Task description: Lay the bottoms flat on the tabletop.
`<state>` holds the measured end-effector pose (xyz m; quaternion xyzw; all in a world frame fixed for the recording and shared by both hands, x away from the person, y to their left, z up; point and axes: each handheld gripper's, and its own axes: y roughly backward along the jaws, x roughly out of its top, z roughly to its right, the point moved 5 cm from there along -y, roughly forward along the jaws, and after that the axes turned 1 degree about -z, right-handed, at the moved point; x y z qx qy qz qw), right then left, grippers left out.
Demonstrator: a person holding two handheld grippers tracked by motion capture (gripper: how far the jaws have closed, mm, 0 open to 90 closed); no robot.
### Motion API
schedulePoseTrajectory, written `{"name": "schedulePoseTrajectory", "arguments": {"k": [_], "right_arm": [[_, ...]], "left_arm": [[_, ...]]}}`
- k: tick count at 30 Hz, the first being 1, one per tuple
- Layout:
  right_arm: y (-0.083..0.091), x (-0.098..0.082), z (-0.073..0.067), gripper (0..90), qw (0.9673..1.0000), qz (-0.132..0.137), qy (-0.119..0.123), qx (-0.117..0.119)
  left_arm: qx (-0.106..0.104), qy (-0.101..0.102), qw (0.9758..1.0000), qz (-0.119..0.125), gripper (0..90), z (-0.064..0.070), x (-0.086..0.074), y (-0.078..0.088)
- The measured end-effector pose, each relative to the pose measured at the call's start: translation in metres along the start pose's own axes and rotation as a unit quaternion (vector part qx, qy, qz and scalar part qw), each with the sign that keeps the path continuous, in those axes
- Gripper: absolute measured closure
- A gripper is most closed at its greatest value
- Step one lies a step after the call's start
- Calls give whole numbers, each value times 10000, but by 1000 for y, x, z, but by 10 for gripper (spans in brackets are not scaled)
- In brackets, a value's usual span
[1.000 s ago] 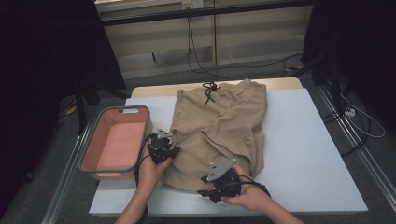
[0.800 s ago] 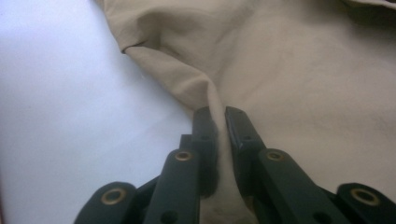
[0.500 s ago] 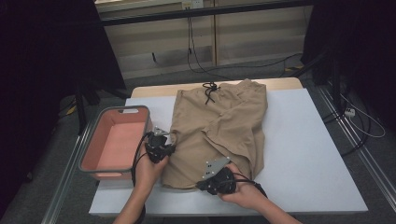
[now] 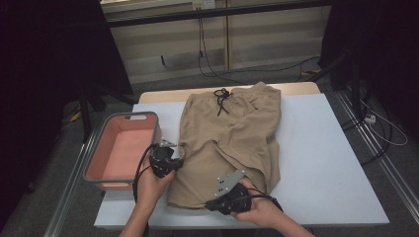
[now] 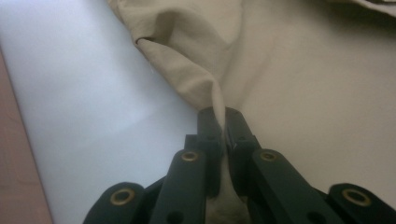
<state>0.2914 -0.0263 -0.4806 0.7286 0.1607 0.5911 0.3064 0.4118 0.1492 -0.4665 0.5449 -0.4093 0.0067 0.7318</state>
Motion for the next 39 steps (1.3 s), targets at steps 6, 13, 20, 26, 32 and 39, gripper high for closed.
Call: {"name": "schedulePoseTrajectory", "arguments": {"k": [6,13,20,26,32,39], "right_arm": [[-2,-3,-3,886,9999,-110,107,33],[-6,-9,-2,885,9997,-221,86,104],[-4,-12,-2,885,9997,-204,58,110],[-4,-11,-3,886,9997,-210,55,95],[-5,-7,-6,887,9997,-115,81,188],[-7,6,-21,887,9990,62,254,365]], "left_arm": [[253,93,9980,565,610,-5,10,-1],[565,128,9970,505,381,-22,15,-27],[480,235,9977,424,509,-27,16,-38],[327,340,9984,321,829,-22,18,-34],[429,245,9977,469,867,-17,24,-9],[366,456,9973,449,871,-20,21,6]]}}
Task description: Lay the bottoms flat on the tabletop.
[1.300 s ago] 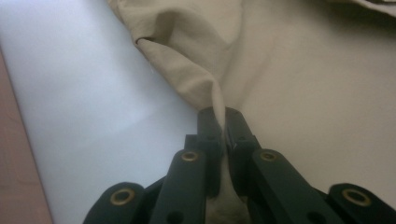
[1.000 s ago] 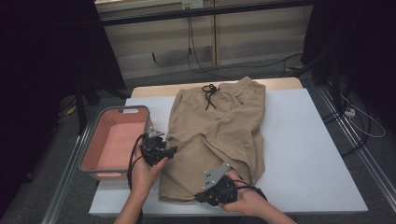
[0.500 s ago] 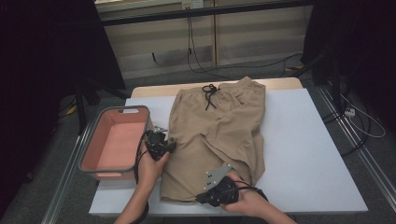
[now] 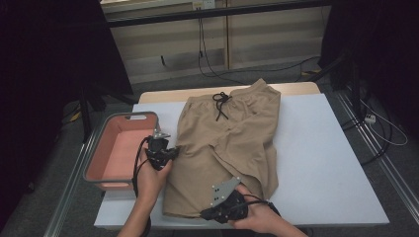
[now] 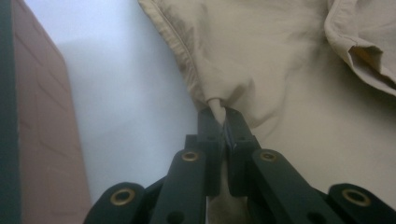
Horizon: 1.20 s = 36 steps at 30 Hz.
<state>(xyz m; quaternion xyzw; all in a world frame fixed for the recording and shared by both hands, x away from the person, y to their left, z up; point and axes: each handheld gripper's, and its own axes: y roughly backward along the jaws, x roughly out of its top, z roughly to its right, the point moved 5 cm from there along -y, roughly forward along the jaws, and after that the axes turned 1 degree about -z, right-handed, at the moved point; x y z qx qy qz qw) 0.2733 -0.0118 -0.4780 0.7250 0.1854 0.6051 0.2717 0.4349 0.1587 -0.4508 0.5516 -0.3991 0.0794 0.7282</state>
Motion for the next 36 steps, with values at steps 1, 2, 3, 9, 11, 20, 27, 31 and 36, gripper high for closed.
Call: {"name": "schedulePoseTrajectory", "arguments": {"k": [1,2,3,9,11,20,27,31,36], "right_arm": [[-1,1,-2,887,10000,-2,13,50],[-1,2,-3,887,10000,-9,26,55],[-3,2,-3,886,10000,-43,38,20],[-6,1,0,765,9998,-155,-42,-151],[-4,1,1,687,9997,-133,-55,-209],[30,2,30,378,9945,281,-528,-856],[53,-7,51,425,9879,226,-694,-1368],[58,-18,60,502,9848,31,-724,-1577],[58,-28,64,608,9825,-267,-670,-1716]], "left_arm": [[1,17,10000,4,871,0,0,1],[-29,5,10000,0,871,-1,0,2],[-20,39,10000,19,871,0,0,1],[-41,-2,10000,-45,867,-2,-2,-4],[-31,13,10000,-49,863,-2,-3,-5],[-136,36,9996,245,481,0,1,-5],[-368,-17,9987,364,312,4,4,-6],[-464,-173,9978,430,256,8,5,-4],[-497,-321,9971,470,229,12,7,-2]]}}
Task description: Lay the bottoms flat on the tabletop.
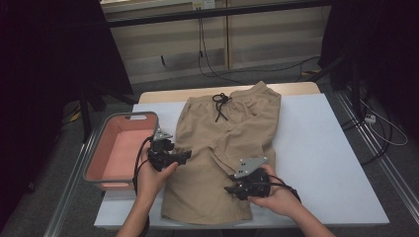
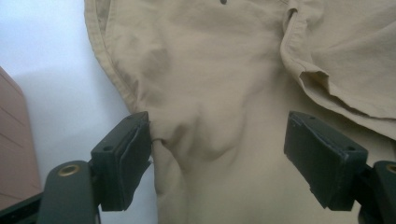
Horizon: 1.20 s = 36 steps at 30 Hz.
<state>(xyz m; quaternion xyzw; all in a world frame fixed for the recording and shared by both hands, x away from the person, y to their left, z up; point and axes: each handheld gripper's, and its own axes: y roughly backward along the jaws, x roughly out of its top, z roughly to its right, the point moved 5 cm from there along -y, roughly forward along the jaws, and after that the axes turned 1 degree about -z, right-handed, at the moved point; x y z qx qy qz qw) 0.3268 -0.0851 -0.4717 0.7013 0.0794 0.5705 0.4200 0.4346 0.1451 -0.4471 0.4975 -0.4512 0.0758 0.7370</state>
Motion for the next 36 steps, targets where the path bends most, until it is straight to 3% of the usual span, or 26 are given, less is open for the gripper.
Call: {"name": "schedulePoseTrajectory", "arguments": {"k": [4,8,10,13,15,25,32,36], "right_arm": [[-4,-15,2,599,9995,-260,76,-172],[-2,-26,5,619,9994,-245,-63,-220],[1,-29,7,675,9993,-294,-132,-197],[2,-29,10,865,9990,-338,-138,-271],[2,-29,10,892,9988,-358,-167,-306],[21,-43,8,900,9980,-393,-223,-449],[28,-52,8,899,9982,-362,-262,-409],[27,-49,8,819,9983,-293,-345,-371]], "left_arm": [[-87,-34,9999,48,220,4,1,-1],[-139,-120,9998,-3,216,9,-1,-7],[-159,-143,9998,-33,216,11,-2,-10],[-163,-180,9997,-60,216,13,-5,-14],[-186,-189,9996,-77,215,13,-5,-14],[-138,-88,9998,-64,215,5,-8,-13],[-67,-53,9999,-114,215,1,-11,-17],[-100,-11,9999,-136,212,0,-13,-17]]}}
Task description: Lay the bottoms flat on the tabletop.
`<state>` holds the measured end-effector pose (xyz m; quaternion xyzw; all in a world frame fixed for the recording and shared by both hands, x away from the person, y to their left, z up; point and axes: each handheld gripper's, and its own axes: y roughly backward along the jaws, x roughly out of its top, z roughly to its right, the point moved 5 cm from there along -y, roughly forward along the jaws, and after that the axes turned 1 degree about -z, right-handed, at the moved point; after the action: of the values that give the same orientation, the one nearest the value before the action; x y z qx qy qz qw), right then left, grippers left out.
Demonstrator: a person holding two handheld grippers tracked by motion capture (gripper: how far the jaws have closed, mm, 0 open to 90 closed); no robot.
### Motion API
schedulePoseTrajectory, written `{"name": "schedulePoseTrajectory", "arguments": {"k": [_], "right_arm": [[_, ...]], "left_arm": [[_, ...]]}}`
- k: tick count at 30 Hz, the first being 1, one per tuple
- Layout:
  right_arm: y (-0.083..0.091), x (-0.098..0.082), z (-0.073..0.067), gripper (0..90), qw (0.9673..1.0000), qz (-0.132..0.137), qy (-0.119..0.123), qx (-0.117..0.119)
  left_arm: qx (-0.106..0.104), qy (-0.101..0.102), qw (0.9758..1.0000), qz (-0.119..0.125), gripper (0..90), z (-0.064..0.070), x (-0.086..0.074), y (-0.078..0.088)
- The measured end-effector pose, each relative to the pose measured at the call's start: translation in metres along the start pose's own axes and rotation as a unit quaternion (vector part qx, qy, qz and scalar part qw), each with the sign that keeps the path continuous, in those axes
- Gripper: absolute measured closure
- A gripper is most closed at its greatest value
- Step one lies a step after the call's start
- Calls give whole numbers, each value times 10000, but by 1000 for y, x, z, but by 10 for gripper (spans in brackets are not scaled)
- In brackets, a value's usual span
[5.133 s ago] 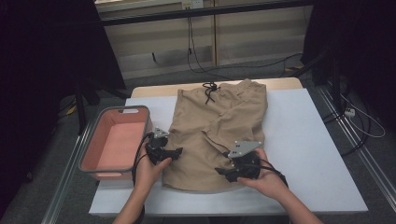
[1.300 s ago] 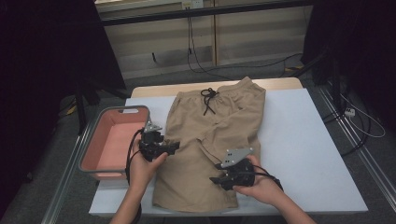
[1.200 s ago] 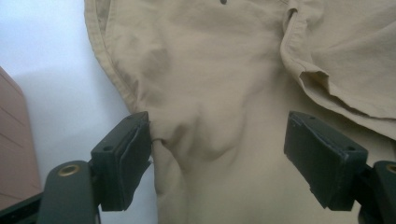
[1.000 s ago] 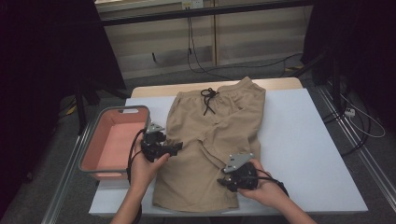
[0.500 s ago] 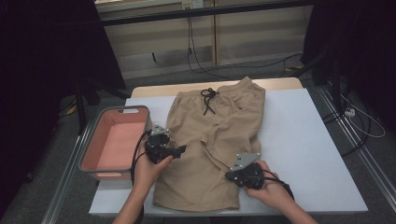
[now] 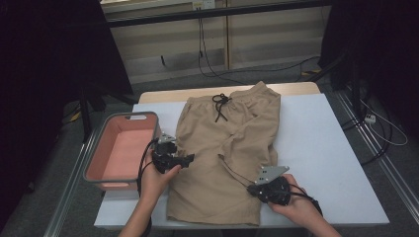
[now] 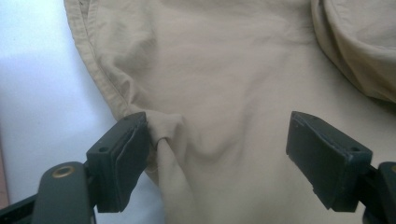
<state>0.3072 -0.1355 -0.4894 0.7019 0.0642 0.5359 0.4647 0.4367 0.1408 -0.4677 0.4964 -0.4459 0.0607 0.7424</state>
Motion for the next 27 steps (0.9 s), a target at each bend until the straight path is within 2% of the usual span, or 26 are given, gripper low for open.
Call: {"name": "schedulePoseTrajectory", "arguments": {"k": [2,6,8,10,16,22,27], "right_arm": [[1,5,-1,727,9998,133,-105,38],[2,22,-2,579,9991,405,-98,-11],[1,28,-2,530,9989,460,-72,-43],[-3,34,-1,445,9986,511,-26,-102],[-13,48,6,265,9975,600,-71,-358],[-22,59,12,192,9969,600,-109,-506],[-29,66,15,185,9969,547,-87,-560]], "left_arm": [[-24,1,10000,4,210,0,0,0],[-81,58,9999,31,198,1,1,1],[-93,7,10000,27,193,1,2,2],[-115,47,9999,38,188,2,2,2],[-143,8,9999,44,170,3,3,2],[-161,36,9998,60,153,3,3,3],[-173,-16,9998,44,145,3,4,3]]}}
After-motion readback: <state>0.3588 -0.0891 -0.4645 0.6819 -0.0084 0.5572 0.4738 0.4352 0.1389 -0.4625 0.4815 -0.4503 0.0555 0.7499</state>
